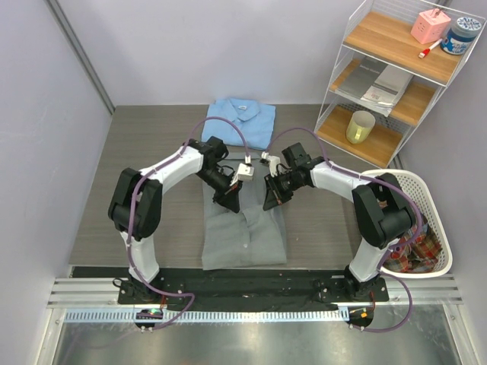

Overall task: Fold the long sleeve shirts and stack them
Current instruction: Fold the shirt

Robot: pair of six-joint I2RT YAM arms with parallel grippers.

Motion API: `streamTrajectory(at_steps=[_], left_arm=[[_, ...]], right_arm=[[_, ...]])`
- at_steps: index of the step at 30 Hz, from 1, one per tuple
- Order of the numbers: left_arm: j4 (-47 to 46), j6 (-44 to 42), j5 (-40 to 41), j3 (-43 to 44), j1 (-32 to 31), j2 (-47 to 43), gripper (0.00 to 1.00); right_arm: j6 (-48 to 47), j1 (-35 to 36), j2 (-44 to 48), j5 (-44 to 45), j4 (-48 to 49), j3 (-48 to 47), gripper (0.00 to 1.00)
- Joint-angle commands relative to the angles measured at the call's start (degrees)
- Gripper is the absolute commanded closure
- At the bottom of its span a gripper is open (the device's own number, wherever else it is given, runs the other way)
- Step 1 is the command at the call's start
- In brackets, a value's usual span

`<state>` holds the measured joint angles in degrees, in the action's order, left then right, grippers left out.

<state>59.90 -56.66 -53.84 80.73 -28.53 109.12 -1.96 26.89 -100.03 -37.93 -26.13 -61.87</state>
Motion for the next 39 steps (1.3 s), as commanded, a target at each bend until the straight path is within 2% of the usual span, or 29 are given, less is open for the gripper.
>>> streamTrajectory(at_steps=[1,8,13,17,19,20,23,28,33,35,39], left_arm=[[1.72,-1.52,-2.93,0.39,-0.12,-4.79,0.98],[1.97,-1.08,-3.46,1.10,-0.21,-6.38,1.00],[6.63,-6.17,-5.30,3.99,-0.47,-5.32,1.00],[4.80,-4.34,-4.43,3.56,-1.35,-5.85,1.00],[2.16,-1.97,-2.16,2.77,-1.52,-5.33,0.90],[1.80,-1.79,-1.18,2.51,-1.61,-4.36,0.76],[-0.48,0.76,1.63,1.45,-1.26,-2.26,0.56],[-8.55,5.16,3.83,0.04,-1.17,0.03,0.46],[-9.89,7.62,4.98,2.41,-1.35,3.55,0.43],[-11.12,8.84,5.24,2.77,-1.44,4.34,0.36],[-7.97,6.58,4.81,4.96,-1.88,5.93,0.38]], right_arm=[[0.81,-0.18,-0.08,0.93,1.70,-0.54,0.99],[3.17,-0.97,-2.10,1.11,2.13,-0.62,0.99],[4.68,-1.23,-3.85,1.72,2.66,-1.24,0.99],[4.94,-1.23,-5.26,2.86,2.66,-2.21,0.99],[4.51,-1.23,-5.27,3.48,2.58,-2.03,0.99],[4.51,-1.23,-5.26,3.57,2.58,-1.94,0.99],[4.33,-1.23,-4.48,3.30,2.31,-1.59,0.99],[4.33,-1.32,-3.51,2.60,2.22,-1.33,0.98],[3.71,-1.23,-2.72,1.72,2.22,-1.24,0.95],[3.63,-1.32,-2.37,1.46,2.22,-1.06,0.94],[3.63,-1.58,-1.84,1.55,2.14,-0.71,0.94]])
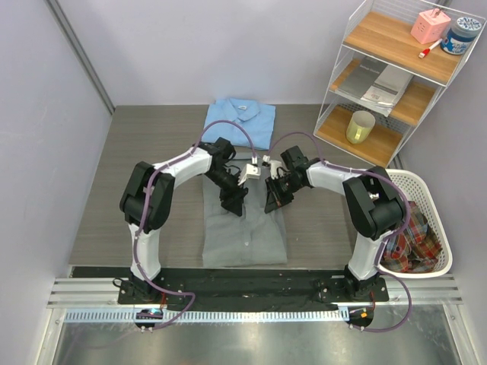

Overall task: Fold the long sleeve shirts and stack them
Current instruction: Fold the shirt

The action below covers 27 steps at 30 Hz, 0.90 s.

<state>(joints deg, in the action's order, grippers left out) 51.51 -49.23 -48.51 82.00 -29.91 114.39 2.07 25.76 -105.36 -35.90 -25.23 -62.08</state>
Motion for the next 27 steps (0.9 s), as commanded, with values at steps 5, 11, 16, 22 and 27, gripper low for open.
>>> streamTrajectory(at_steps=[5,11,16,22,27], left_arm=[[8.32,-6.66,-3.78,4.14,-0.76,-0.13,0.78],[15.20,-8.60,-4.58,7.12,-0.94,-3.63,1.00],[14.33,-5.89,-4.84,8.00,-1.55,-6.98,1.00],[5.30,3.08,-2.29,8.97,-5.24,-4.01,1.00],[2.02,10.11,2.70,9.24,-5.42,-0.75,0.84]], right_arm=[[0.04,-1.06,2.97,-0.57,1.24,-0.93,0.94],[0.40,-1.68,2.53,-1.10,1.06,-1.46,0.96],[0.57,-1.68,2.18,-1.72,1.15,-1.46,0.97],[0.66,-1.68,2.18,-1.98,1.06,-2.34,0.97],[0.75,-2.11,3.58,-3.29,0.37,-2.34,0.91]])
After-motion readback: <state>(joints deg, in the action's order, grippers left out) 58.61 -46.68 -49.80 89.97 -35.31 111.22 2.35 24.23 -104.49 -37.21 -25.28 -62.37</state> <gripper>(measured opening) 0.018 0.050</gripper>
